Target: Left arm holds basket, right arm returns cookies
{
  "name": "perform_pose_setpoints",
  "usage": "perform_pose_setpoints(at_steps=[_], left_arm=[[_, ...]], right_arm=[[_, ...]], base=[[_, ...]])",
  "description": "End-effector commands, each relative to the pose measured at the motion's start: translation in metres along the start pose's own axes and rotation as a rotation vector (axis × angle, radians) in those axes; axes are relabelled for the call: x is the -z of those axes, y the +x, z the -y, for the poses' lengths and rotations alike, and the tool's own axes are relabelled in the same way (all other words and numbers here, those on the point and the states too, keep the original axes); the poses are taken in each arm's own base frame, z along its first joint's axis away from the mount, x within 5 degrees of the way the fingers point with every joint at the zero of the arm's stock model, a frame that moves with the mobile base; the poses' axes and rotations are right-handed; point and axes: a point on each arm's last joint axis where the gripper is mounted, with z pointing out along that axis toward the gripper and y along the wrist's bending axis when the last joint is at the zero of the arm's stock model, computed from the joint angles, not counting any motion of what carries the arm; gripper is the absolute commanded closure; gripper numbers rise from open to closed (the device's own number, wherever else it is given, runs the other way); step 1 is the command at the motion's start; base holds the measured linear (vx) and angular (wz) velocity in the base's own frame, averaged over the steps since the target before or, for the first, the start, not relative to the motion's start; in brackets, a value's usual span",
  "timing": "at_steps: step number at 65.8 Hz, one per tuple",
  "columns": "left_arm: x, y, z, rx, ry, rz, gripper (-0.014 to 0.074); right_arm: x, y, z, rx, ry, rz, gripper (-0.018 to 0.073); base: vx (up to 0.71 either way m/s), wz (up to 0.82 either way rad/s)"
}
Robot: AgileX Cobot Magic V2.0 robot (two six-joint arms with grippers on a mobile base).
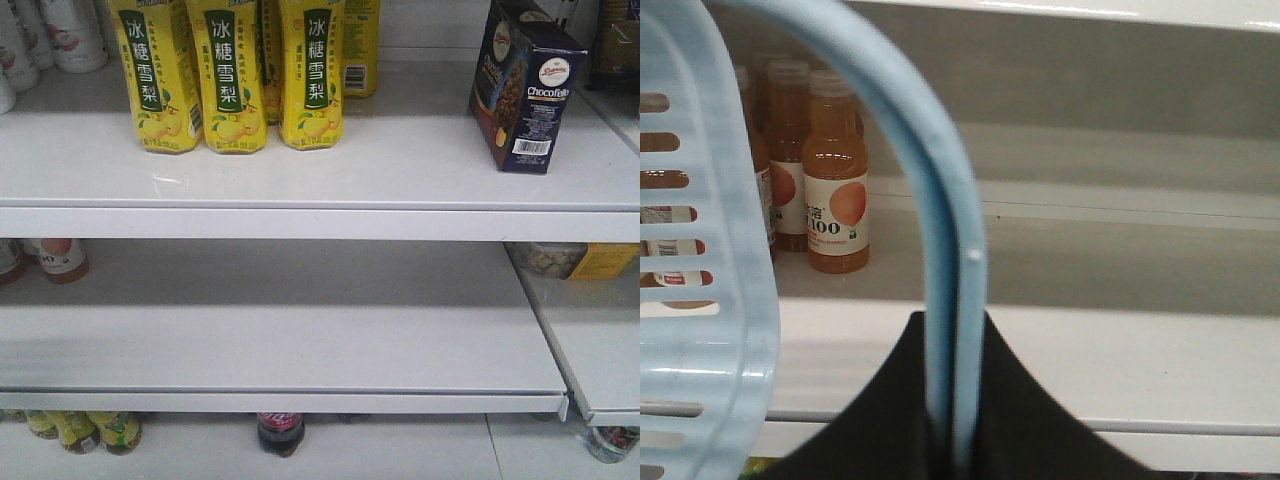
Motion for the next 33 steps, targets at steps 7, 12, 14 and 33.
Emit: perform_pose_setpoints(at_steps=[7,12,14,33], left_arm=[[0.002,-0.008,0.001,-0.028,0.013,0.118,0.0604],[0.002,-0.008,0.001,-0.028,0.013,0.118,0.0604],[0.002,-0.008,0.001,-0.028,0.013,0.118,0.0604],[0.002,-0.008,0.001,-0.028,0.013,0.118,0.0604]], right_arm=[[0.001,-0.011,-0.008,0.104,-0.084,0.043,0.0568],[0.002,-0.012,-0.007,0.12,-0.062,0.054,0.0568],[0.002,-0.013,-0.006,0.105,-0.036,0.063,0.0568],[0.003,-0.014,0.01,-0.108,0.233,0.076,0.0568]], base=[[0.0,0.0],[0.0,0.0],[0.0,0.0],[0.0,0.0]])
